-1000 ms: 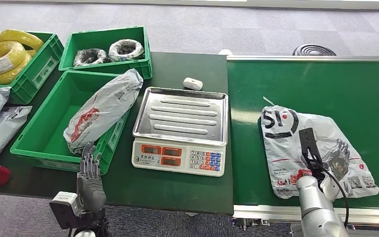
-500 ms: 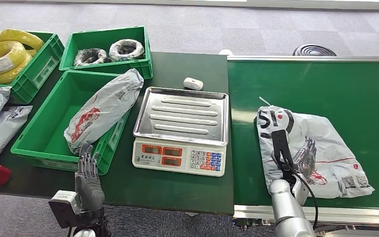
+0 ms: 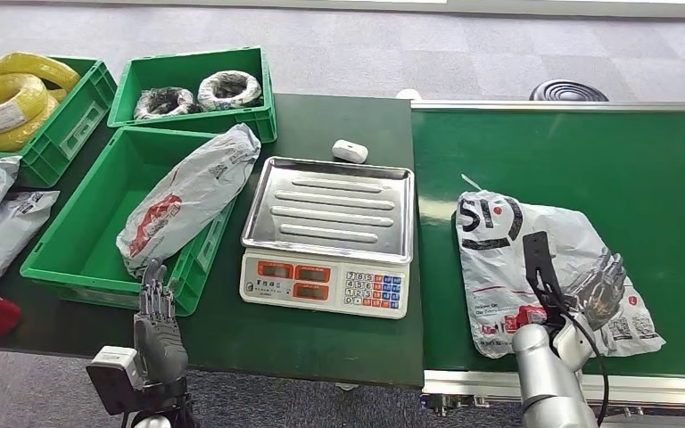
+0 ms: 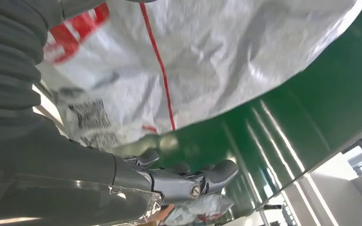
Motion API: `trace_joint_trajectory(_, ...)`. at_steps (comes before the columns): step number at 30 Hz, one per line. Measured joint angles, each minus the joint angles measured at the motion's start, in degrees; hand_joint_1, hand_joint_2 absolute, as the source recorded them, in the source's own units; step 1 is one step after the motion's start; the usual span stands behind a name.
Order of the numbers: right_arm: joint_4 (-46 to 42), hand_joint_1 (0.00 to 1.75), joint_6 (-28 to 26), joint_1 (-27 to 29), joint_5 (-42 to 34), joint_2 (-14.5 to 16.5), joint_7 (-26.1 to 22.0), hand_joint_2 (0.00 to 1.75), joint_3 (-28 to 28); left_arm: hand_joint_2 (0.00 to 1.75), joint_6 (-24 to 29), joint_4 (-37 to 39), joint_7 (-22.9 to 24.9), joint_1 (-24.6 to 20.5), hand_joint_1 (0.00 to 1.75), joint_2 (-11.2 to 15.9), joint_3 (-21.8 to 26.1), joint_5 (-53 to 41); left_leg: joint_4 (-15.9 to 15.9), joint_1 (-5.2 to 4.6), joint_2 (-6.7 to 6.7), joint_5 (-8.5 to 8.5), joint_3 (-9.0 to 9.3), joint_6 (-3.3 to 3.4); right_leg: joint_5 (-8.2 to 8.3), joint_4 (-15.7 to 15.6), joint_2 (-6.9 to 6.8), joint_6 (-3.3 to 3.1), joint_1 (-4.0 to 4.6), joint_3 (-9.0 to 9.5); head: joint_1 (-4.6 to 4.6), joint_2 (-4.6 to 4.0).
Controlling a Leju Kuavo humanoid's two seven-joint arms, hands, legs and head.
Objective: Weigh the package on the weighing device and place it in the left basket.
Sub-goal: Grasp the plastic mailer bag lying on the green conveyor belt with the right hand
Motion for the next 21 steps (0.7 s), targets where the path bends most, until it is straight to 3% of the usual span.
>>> trace_joint_trajectory(5,4.4,0.00,0.0,-2.7,1.3,-4.8,1.0,1.75,-2.1,0.00,-0.5,0.0,0.0,-0.1,0.00,0.3,-0.4,0.5,0.0,-0.05,0.01,0.00,0.01,0.01,0.01,0.0,0.00,0.02,-0.01,-0.01,0.00,-0.01)
trace_joint_trajectory(10,7.0,0.00,0.0,-4.0,2.4,-6.4,1.5,1.75,-3.4,0.00,-0.6,0.0,0.0,-0.3,0.00,0.5,-0.7,0.7,0.0,-0.03,0.01,0.00,0.01,0.01,0.01,0.0,0.00,0.01,0.03,-0.02,-0.01,0.00)
trace_joint_trajectory(16,7.6,0.00,0.0,-3.9,0.1,-6.0,-2.8,1.75,-5.4,0.00,-0.8,0.0,0.0,-0.6,0.00,0.5,-0.7,0.6,0.0,-0.02,0.02,0.00,-0.02,0.00,0.00,0.0,0.01,0.01,0.04,-0.04,0.00,0.00)
trace_joint_trajectory(21,7.6,0.00,0.0,-3.4,-2.9,-2.7,-8.0,1.75,-6.0,0.00,-0.8,0.0,0.3,-1.1,0.00,0.3,-0.7,-0.1,0.0,0.00,0.02,0.00,0.01,0.00,0.00,0.0,0.01,0.01,0.04,-0.03,-0.01,0.00)
